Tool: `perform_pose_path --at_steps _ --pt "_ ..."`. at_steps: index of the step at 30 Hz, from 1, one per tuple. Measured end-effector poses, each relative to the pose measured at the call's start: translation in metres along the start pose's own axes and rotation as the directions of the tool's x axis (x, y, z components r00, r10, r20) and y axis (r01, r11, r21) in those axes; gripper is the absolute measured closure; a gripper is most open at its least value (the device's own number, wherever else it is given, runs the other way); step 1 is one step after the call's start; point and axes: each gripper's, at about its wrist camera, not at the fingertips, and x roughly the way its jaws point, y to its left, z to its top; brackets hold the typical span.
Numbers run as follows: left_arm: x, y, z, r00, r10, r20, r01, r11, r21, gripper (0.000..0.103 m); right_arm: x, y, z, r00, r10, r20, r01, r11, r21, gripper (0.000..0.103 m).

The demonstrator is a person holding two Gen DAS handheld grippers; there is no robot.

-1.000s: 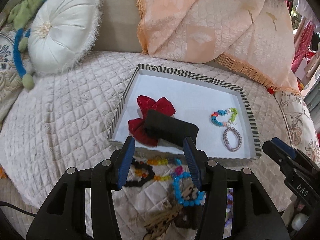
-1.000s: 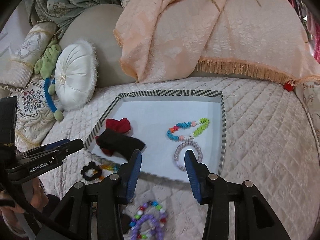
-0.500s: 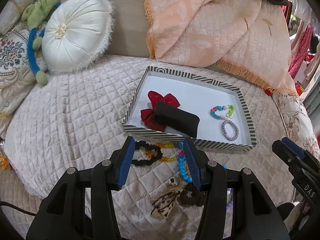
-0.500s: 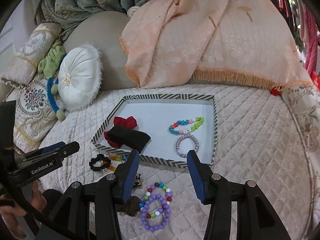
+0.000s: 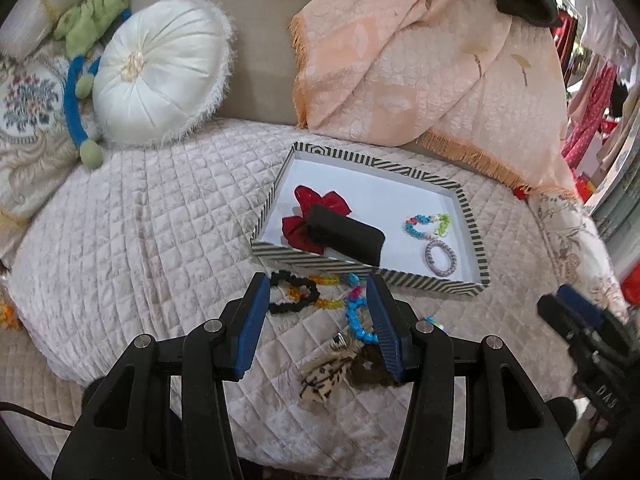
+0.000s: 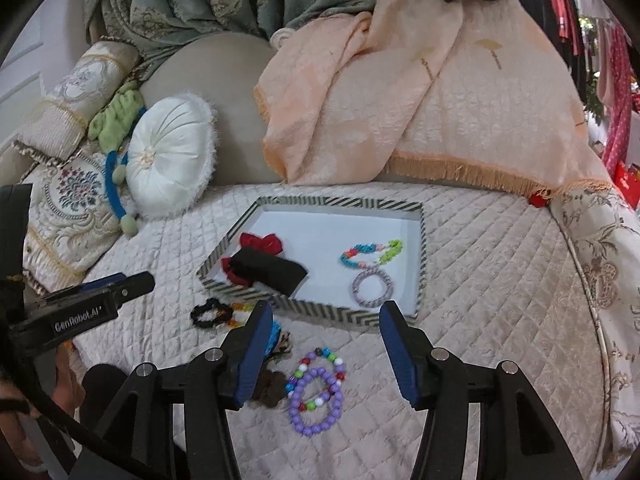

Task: Organize jewelry
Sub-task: 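Move both open grippers back over the remaining jewelry pile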

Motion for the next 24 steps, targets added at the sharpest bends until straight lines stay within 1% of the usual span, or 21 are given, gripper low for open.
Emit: perform_pose_path --at_steps 2,5,9,14,18,21,24 --pt "-0.002 0.008 0.000 0.999 -0.030 -0.014 0.029 0.999 -0.032 0.053 -0.002 0.001 -0.003 1.000 0.007 0.002 -0.007 1.000 -0.004 0.050" --pt "-0.003 0.017 0.000 0.999 -0.045 -0.029 0.044 0.997 -0.062 0.053 -0.001 0.001 -0.006 1.000 0.029 -0.014 -0.028 1.000 0.002 0.050" --pt "0.005 0.030 -0.001 0.994 -0.086 -0.075 0.076 0.990 -0.118 0.053 0.007 0.001 -0.010 0.998 0.052 -0.042 -0.052 0.999 0.001 0.050" --pt "0.022 0.043 -0.002 0.990 -0.076 -0.115 0.056 0.985 -0.164 0.053 0.020 0.002 -0.016 0.993 0.083 -0.085 -0.083 0.997 0.000 0.050" --pt "0.046 0.051 -0.003 0.981 -0.080 -0.176 0.047 0.982 -0.184 0.053 0.029 0.000 -0.018 0.989 0.103 -0.110 -0.102 0.995 0.010 0.050" --pt "0.062 0.057 -0.007 0.977 -0.053 -0.205 0.014 0.983 -0.186 0.053 0.038 -0.006 -0.020 0.986 0.108 -0.127 -0.106 0.994 0.016 0.050" --pt "0.076 0.063 -0.010 0.971 -0.045 -0.233 -0.002 0.980 -0.199 0.053 0.049 -0.012 -0.022 0.981 0.119 -0.153 -0.114 0.993 0.036 0.050"
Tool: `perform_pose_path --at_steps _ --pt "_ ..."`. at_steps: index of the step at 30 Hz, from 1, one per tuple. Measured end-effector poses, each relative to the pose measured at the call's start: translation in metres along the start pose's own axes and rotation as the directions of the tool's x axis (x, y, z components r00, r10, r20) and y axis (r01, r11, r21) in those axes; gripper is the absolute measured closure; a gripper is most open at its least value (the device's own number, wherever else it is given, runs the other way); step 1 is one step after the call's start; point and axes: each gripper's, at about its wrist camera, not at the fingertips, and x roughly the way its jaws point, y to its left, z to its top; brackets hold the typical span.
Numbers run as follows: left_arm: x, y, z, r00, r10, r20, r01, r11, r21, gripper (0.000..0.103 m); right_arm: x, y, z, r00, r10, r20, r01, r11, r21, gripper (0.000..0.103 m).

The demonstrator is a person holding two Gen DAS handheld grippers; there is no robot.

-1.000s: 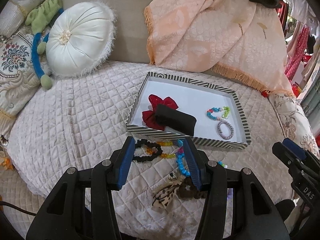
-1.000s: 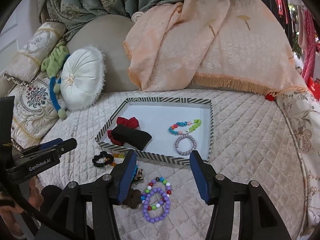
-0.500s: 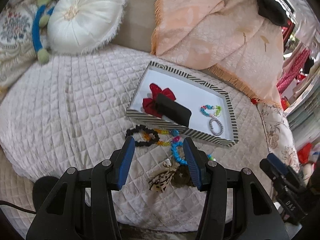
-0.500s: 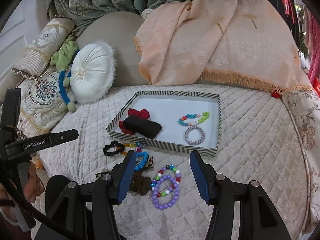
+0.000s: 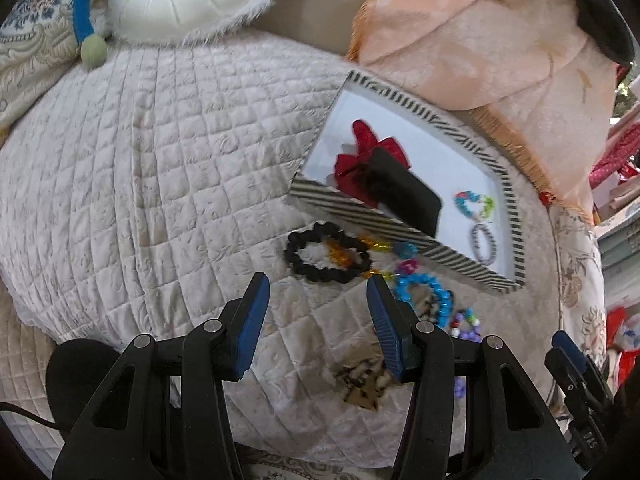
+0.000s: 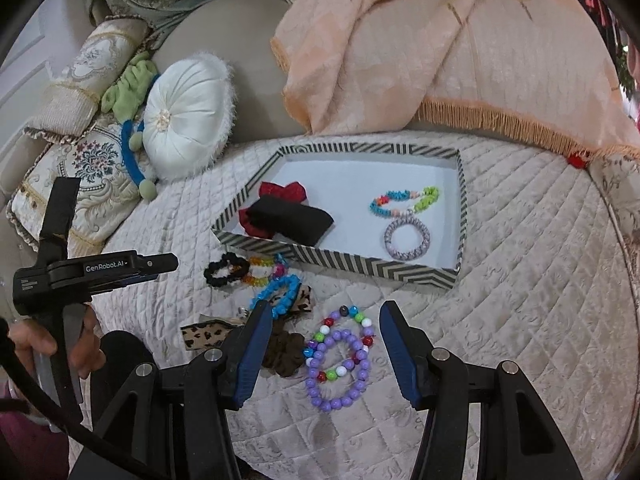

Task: Organize jewelry
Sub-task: 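Move both open grippers back over the remaining jewelry pile, then grasp the black scrunchie with the left gripper while the right gripper grasps the blue bracelet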

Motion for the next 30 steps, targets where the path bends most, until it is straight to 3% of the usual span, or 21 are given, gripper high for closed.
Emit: perform_pose_path --at_steps 7,12,17,24,27,30 --pt "0.029 0.010 0.010 0.998 0.048 -0.047 -0.049 0.999 -0.019 0.053 0.019 -0.002 0.004 0.999 0.042 -0.030 -0.043 0.999 -0.017 0.051" --pt "0.047 0.012 0.016 0.993 0.087 -0.075 -0.088 0.996 -0.007 0.052 0.053 0.016 0.020 0.992 0.088 -0.095 -0.098 0.989 -0.114 0.059" --pt "0.060 0.013 0.020 0.990 0.103 -0.094 -0.103 0.995 0.005 0.052 0.103 0.034 0.035 0.972 0.091 -0.217 -0.140 0.964 -0.225 0.065" --pt "0.080 0.010 0.025 0.987 0.112 -0.116 -0.109 0.993 0.033 0.051 0.154 0.037 0.042 0.937 0.054 -0.344 -0.160 0.944 -0.288 0.070" --pt "0.084 0.008 0.027 0.986 0.129 -0.110 -0.123 0.991 0.057 0.051 0.170 0.030 0.039 0.918 0.071 -0.391 -0.186 0.946 -0.265 0.077" --pt "0.086 0.005 0.028 0.988 0.129 -0.088 -0.122 0.989 0.080 0.051 0.165 0.025 0.039 0.924 0.107 -0.367 -0.206 0.948 -0.242 0.093"
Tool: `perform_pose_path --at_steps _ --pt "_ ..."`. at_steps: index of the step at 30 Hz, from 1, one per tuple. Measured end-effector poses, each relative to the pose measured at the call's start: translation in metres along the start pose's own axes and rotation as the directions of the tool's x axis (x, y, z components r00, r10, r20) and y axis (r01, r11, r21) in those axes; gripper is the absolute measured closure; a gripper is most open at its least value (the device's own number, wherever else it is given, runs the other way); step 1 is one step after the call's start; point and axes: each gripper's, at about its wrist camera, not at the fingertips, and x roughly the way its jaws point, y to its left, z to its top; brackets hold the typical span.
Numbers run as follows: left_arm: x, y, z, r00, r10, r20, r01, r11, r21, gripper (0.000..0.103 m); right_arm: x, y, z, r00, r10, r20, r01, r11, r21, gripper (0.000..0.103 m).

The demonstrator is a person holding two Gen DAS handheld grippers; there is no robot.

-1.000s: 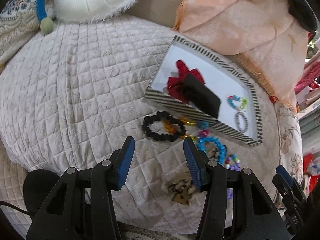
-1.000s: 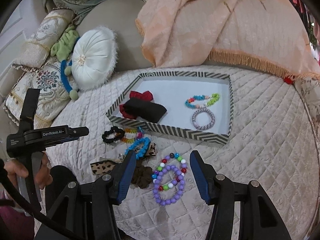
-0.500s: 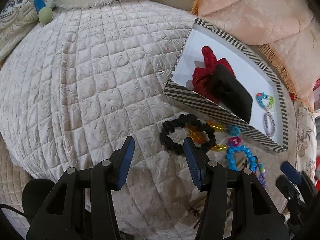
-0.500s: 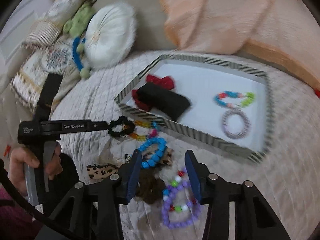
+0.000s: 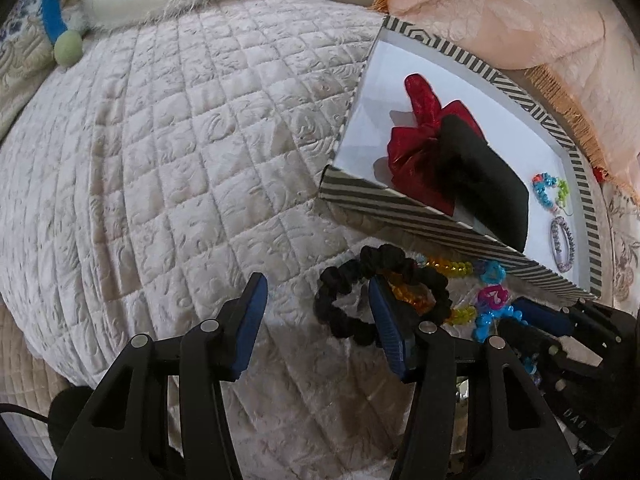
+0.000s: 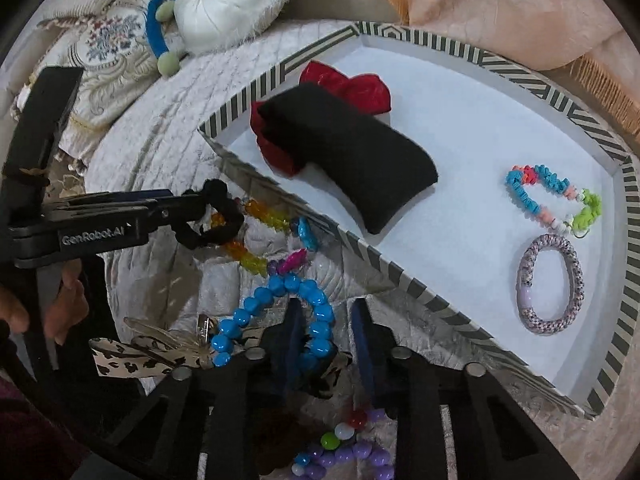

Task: Organize jewelry
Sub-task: 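Grasp the black scrunchie with the left gripper while the right gripper grasps the blue bracelet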

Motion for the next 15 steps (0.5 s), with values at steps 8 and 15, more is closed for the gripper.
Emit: perform_pose_path --at_steps 8,15 --pt "-0.001 -0.005 0.003 0.997 -0.068 0.032 0.067 0.998 0.015 0.095 -0.043 -0.005 -0.008 0.994 0.022 0.105 -0.026 0.999 0.037 0.096" --pt "-0.026 -0.005 -0.004 0.994 -0.085 0.066 0.084 0.996 0.017 0.095 -0.030 0.004 0.002 0.999 0.013 0.041 -0.013 1.000 -0.009 0.094"
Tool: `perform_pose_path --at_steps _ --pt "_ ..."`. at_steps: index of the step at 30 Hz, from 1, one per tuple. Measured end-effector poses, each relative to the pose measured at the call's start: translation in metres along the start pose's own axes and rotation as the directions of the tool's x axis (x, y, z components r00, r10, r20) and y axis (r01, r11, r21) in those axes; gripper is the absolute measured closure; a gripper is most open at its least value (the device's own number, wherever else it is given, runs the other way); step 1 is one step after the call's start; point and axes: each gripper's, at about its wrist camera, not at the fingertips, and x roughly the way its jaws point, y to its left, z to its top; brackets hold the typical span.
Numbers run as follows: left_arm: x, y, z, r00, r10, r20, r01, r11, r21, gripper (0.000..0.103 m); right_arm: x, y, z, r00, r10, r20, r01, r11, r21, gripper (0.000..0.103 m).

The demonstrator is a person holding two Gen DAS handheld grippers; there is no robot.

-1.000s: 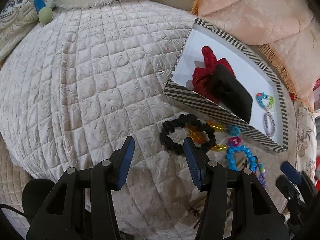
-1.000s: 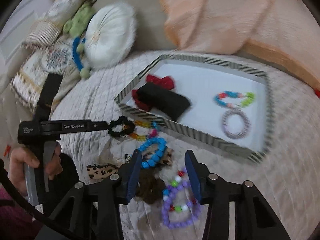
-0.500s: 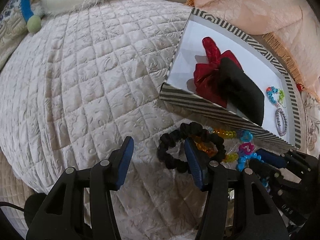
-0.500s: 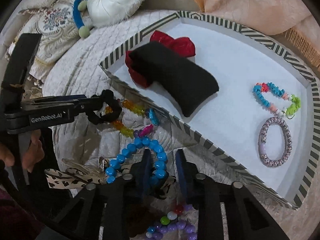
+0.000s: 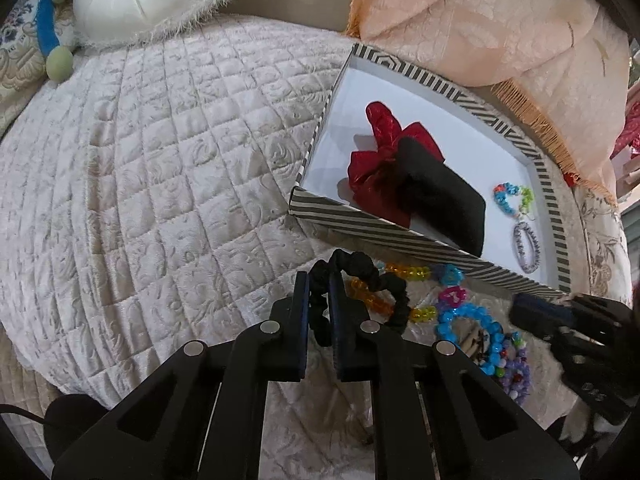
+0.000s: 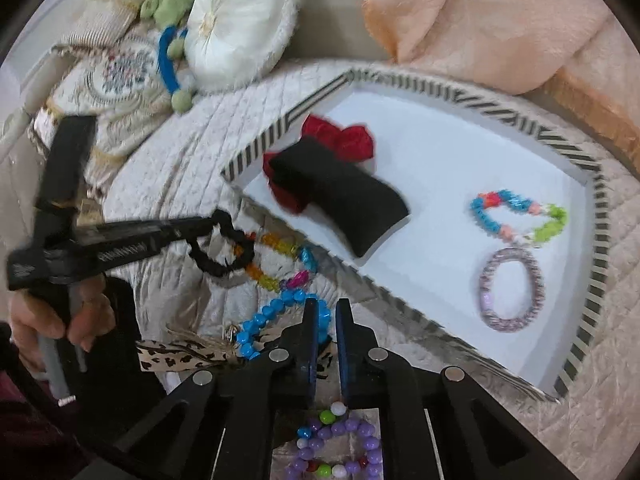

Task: Organize jewelry
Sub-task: 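Grasp the black scrunchie with the left gripper while the right gripper grasps the blue bracelet, then release the black scrunchie into the tray while the right gripper drops the blue bracelet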

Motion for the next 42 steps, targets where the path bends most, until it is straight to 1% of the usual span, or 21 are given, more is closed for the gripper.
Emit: perform_pose_path --at_steps 4,6,7,8,11,12,13,15,19,21,25,28,33,35,40,42 --pt "-0.004 0.004 -0.001 1.000 -0.013 -0.001 0.013 1.000 -0.001 0.095 0.020 0.006 0.003 0.997 -0.024 -0.078 0.020 0.999 -0.051 0.081" --pt "-0.004 0.007 -0.002 1.000 -0.017 -0.004 0.017 1.000 -0.006 0.095 0.029 0.007 0.003 0.992 -0.048 -0.113 0.040 0.997 -0.069 0.080" --pt "-0.003 0.008 -0.003 1.000 -0.021 -0.008 0.021 1.000 -0.010 0.095 0.036 0.007 0.003 0.988 -0.074 -0.138 0.063 0.995 -0.079 0.080" --pt "-0.002 0.009 -0.003 1.000 -0.025 -0.013 0.025 1.000 -0.014 0.095 0.040 0.008 0.003 0.986 -0.084 -0.145 0.072 0.994 -0.088 0.080" --pt "0.002 0.008 -0.004 0.999 -0.031 -0.025 0.031 0.999 -0.021 0.095 0.043 0.013 0.006 0.988 -0.114 -0.108 0.103 0.989 -0.105 0.081" --pt "0.003 0.007 -0.005 0.999 -0.033 -0.030 0.033 0.999 -0.022 0.095 0.043 0.014 0.006 0.988 -0.120 -0.097 0.108 0.988 -0.114 0.090" --pt "0.003 0.007 -0.005 0.999 -0.037 -0.033 0.037 0.999 -0.024 0.095 0.042 0.017 0.006 0.989 -0.120 -0.088 0.110 0.987 -0.120 0.094" --pt "-0.001 0.006 -0.005 0.999 -0.045 -0.029 0.045 0.999 -0.025 0.095 0.033 0.019 0.004 0.993 -0.099 -0.067 0.091 0.989 -0.115 0.095" --pt "-0.016 0.006 -0.002 0.999 -0.052 0.002 0.052 0.998 -0.024 0.095 -0.001 0.018 0.001 0.998 -0.066 0.015 0.067 0.994 -0.083 0.095" --pt "-0.024 0.005 0.000 0.998 -0.059 0.020 0.059 0.998 -0.026 0.095 -0.023 0.017 -0.001 0.998 -0.033 0.056 0.036 0.998 -0.060 0.095" --pt "-0.040 -0.002 0.001 0.996 -0.073 0.048 0.074 0.997 -0.013 0.095 -0.057 0.019 -0.003 0.992 -0.011 0.126 0.015 0.999 -0.037 0.095" --pt "-0.050 -0.008 0.001 0.995 -0.077 0.063 0.077 0.997 0.003 0.095 -0.069 0.018 -0.002 0.987 0.008 0.163 -0.008 1.000 -0.006 0.095" --pt "-0.058 -0.014 -0.004 0.994 -0.091 0.068 0.090 0.996 0.015 0.095 -0.089 0.016 -0.013 0.980 0.021 0.200 -0.025 0.999 0.022 0.095" --pt "-0.059 -0.016 -0.006 0.994 -0.094 0.063 0.093 0.995 0.020 0.095 -0.097 0.013 -0.022 0.979 0.003 0.203 -0.010 0.999 0.034 0.095" --pt "-0.058 -0.020 -0.007 0.993 -0.099 0.058 0.098 0.995 0.018 0.095 -0.104 -0.011 -0.048 0.980 -0.044 0.194 0.025 0.995 0.098 0.095" --pt "-0.058 -0.022 -0.006 0.993 -0.105 0.054 0.105 0.994 0.016 0.095 -0.109 -0.019 -0.053 0.979 -0.051 0.196 0.028 0.993 0.118 0.095"
